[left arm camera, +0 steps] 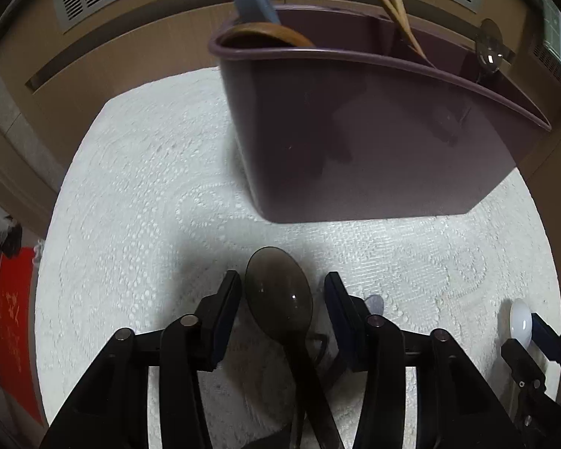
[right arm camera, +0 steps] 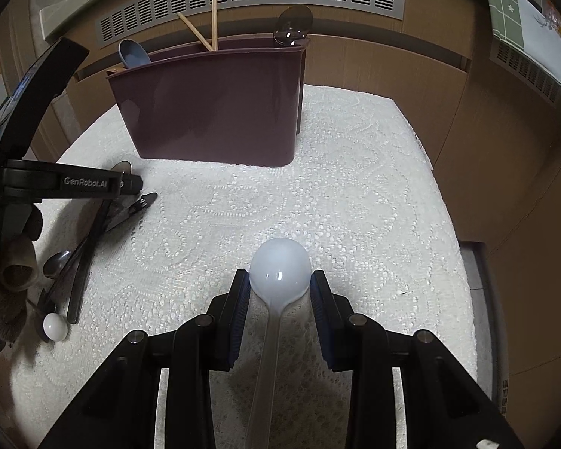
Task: Organize utensils
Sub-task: 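Lift both spoons and drop them into the caddy with both tools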
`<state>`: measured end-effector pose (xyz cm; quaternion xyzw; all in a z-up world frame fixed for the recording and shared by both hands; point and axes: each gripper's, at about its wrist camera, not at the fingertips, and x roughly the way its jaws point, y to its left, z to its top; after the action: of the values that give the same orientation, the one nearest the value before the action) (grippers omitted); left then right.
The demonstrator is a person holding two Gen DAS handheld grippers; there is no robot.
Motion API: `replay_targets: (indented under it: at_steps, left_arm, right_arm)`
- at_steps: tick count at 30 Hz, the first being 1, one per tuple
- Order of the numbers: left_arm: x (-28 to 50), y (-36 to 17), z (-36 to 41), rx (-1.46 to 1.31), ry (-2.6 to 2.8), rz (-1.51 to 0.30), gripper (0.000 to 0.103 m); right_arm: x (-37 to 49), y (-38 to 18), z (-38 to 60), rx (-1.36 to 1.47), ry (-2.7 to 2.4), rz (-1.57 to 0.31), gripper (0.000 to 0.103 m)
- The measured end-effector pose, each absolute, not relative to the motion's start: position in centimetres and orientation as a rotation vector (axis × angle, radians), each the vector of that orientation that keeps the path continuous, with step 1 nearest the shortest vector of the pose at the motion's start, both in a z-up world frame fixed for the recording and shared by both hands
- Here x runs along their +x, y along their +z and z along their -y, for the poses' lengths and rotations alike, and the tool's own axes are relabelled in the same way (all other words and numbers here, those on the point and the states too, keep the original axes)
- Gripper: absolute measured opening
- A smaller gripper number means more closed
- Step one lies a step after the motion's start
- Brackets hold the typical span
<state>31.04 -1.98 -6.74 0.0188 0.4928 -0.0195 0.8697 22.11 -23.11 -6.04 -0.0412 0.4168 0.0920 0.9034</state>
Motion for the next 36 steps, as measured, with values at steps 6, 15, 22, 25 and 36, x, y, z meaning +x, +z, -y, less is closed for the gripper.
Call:
replay_targets:
  at_steps: [6, 15, 22, 25, 36]
  left_arm:
    - [27.9, -6.7, 2.3, 0.07, -0.116, -0.99, 0.034]
    - [20.9, -2.4, 0.9, -0.026, -0.202, -0.824, 0.034]
    - [18.5, 0.7, -0.2, -0.063, -0.223, -0.73, 0.034]
    - [18.1, 1.9, -0.7, -0.09, -0.229, -0.694, 0.034]
    - [21.8, 17.7, -0.3, -0.033, -0.257, -0.327, 0.034]
  right_arm:
    - [22.3, -6.0, 23.5, -0.053, 0.211, -0.871, 0.031]
    - [20.8, -3.1, 23.3, -0.021, 0.252, -0.813, 0.031]
    - [19.9, -1.0, 22.5, -0.045, 0.255, -0.773, 0.031]
    - [20.0, -0.1, 22.5, -0.047, 0.259, -0.755, 0.031]
    - [23.7, 17.5, 22.6, -0.089, 0.295, -0.311, 0.031]
